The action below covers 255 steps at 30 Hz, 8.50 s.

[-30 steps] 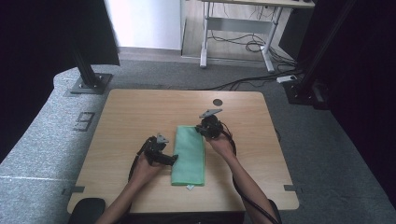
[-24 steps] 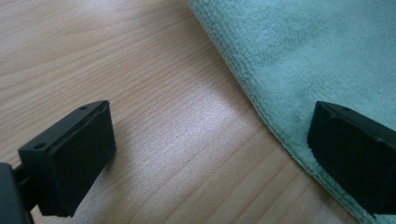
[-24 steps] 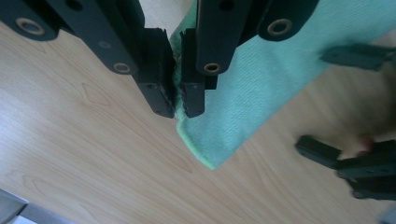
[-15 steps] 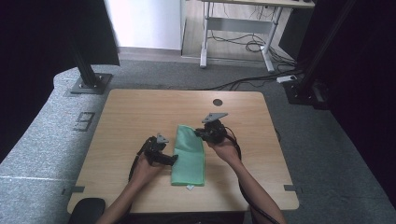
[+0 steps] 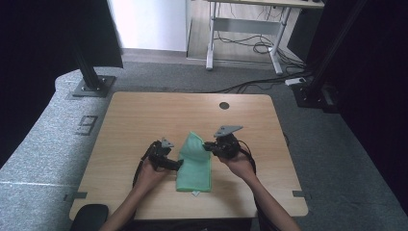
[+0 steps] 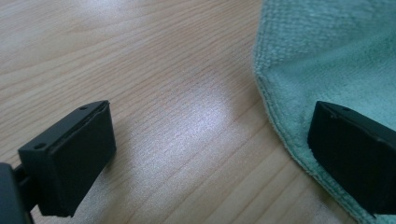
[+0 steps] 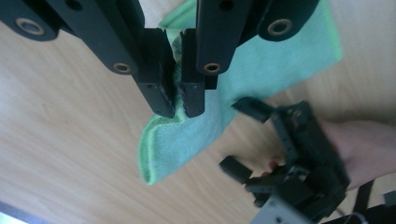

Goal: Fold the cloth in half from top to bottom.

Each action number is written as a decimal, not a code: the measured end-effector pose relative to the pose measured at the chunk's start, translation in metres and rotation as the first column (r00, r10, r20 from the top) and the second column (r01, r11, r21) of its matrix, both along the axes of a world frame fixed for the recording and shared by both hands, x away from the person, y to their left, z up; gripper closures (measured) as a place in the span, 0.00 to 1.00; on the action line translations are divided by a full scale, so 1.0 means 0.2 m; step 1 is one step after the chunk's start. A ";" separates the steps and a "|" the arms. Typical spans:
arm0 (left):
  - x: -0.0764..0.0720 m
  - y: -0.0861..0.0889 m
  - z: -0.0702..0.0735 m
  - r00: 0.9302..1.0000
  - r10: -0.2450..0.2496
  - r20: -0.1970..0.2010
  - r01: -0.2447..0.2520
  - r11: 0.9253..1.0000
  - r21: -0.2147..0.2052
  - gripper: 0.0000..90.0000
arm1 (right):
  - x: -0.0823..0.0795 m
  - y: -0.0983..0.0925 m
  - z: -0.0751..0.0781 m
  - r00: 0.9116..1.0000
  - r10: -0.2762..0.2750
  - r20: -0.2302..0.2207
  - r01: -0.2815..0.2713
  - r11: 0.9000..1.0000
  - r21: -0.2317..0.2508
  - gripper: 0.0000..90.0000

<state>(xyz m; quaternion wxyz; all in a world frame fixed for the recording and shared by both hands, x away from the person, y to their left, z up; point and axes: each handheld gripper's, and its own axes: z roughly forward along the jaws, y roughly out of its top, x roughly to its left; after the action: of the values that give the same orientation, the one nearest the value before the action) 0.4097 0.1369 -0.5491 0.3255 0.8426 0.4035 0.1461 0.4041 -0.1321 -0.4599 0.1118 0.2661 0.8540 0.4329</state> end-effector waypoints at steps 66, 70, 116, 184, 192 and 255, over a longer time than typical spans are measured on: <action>0.18 -0.11 0.25 0.995 -0.094 0.045 0.092 0.995 0.036 0.04 | -0.30 -0.01 -0.38 0.992 0.012 -0.124 -0.021 0.997 -0.078 0.89; 0.21 -0.18 0.20 0.992 -0.124 0.012 0.123 0.989 0.078 0.04 | -0.30 -0.01 -0.38 0.992 0.011 -0.126 -0.021 0.997 -0.075 0.88; -0.31 -0.03 0.13 0.965 -0.261 -0.018 0.261 0.965 0.023 0.04 | -0.29 -0.03 -0.36 0.990 -0.076 -0.116 0.062 0.991 -0.117 0.34; -0.07 0.04 0.00 0.999 -0.045 -0.016 0.045 0.999 -0.021 0.00 | -0.06 -0.04 -0.45 0.970 -0.231 -0.074 0.222 0.969 -0.109 0.14; 0.01 0.03 0.00 1.000 -0.023 -0.017 0.022 0.999 -0.022 0.00 | 0.01 -0.05 -0.45 0.969 -0.237 -0.073 0.229 0.968 -0.106 0.14; 0.19 0.00 0.14 0.998 -0.045 0.035 0.046 0.999 -0.024 0.01 | 0.23 -0.04 -0.31 0.959 -0.277 -0.058 0.272 0.959 -0.076 0.13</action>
<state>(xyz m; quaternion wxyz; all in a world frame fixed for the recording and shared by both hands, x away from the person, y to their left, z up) 0.4473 0.1378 -0.5219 0.3463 0.8447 0.3803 0.1481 0.4495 -0.1403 -0.5218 0.1506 0.3926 0.8263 0.3748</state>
